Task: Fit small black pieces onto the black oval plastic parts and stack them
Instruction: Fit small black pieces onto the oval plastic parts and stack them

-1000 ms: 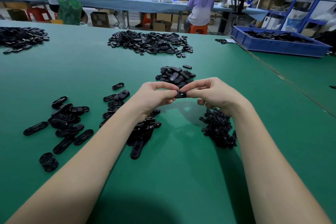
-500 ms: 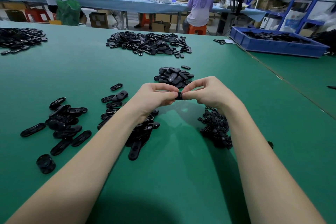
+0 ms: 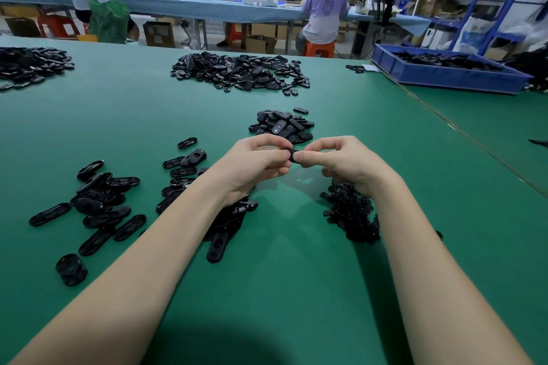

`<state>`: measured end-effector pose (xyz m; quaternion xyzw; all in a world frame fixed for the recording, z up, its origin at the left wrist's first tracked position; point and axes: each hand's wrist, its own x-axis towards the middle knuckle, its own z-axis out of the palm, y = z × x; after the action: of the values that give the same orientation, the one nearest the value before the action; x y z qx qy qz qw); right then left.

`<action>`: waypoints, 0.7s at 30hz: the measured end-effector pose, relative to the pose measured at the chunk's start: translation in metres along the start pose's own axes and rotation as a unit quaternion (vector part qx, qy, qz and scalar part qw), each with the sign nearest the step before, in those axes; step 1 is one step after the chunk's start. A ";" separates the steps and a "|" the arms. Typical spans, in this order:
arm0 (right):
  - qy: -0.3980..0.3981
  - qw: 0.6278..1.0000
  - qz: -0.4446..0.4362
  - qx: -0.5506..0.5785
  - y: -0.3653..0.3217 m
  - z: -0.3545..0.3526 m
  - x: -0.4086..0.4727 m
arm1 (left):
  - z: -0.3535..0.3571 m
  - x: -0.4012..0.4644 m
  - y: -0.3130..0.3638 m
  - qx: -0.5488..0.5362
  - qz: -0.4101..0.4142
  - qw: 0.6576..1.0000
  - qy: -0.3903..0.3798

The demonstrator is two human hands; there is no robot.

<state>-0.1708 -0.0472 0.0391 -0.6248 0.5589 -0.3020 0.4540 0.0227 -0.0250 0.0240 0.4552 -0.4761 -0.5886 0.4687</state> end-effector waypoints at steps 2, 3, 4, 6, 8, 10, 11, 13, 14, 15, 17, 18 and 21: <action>-0.001 1.000 -0.009 0.000 0.000 0.001 0.000 | 0.002 -0.001 -0.001 0.015 0.006 1.000 -0.002; -0.004 1.000 -0.015 0.000 0.000 0.002 0.000 | 0.002 -0.002 -0.001 0.020 0.004 1.000 0.003; -0.009 1.000 -0.019 0.000 -0.001 0.003 0.000 | 0.002 -0.002 -0.001 0.022 -0.001 1.000 0.009; -0.020 0.999 -0.028 -0.007 -0.003 0.004 0.000 | 0.001 -0.003 0.000 0.032 -0.004 0.999 0.025; -0.020 0.999 -0.031 -0.016 -0.003 0.006 0.002 | 0.000 -0.003 0.001 0.061 0.003 0.997 0.045; -0.003 0.999 -0.034 -0.017 -0.003 0.009 0.004 | 0.000 -0.003 0.002 0.090 0.013 0.994 0.061; 0.005 0.999 -0.036 -0.016 -0.003 0.011 0.005 | 0.000 -0.004 0.003 0.099 0.016 0.993 0.066; 0.012 0.999 -0.039 -0.016 -0.002 0.014 0.006 | 0.000 -0.005 0.003 0.106 0.019 0.992 0.071; 0.011 0.999 -0.040 -0.014 -0.002 0.015 0.007 | 0.000 -0.006 0.004 0.106 0.020 0.992 0.072; 0.009 0.999 -0.040 -0.013 -0.001 0.016 0.008 | 0.001 -0.006 0.004 0.106 0.020 0.991 0.074; 0.013 0.999 -0.038 -0.018 0.001 0.017 0.009 | 0.000 -0.006 0.004 0.116 0.023 0.990 0.081; 0.018 0.999 -0.039 -0.016 0.002 0.018 0.009 | 0.000 -0.006 0.003 0.124 0.025 0.988 0.084; 0.030 0.998 -0.051 -0.006 0.004 0.021 0.011 | -0.001 -0.005 0.002 0.145 0.029 0.985 0.090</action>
<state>-0.1519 -0.0528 0.0259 -0.6457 0.5415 -0.3405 0.4171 0.0250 -0.0205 0.0260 0.5553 -0.5251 -0.4567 0.4554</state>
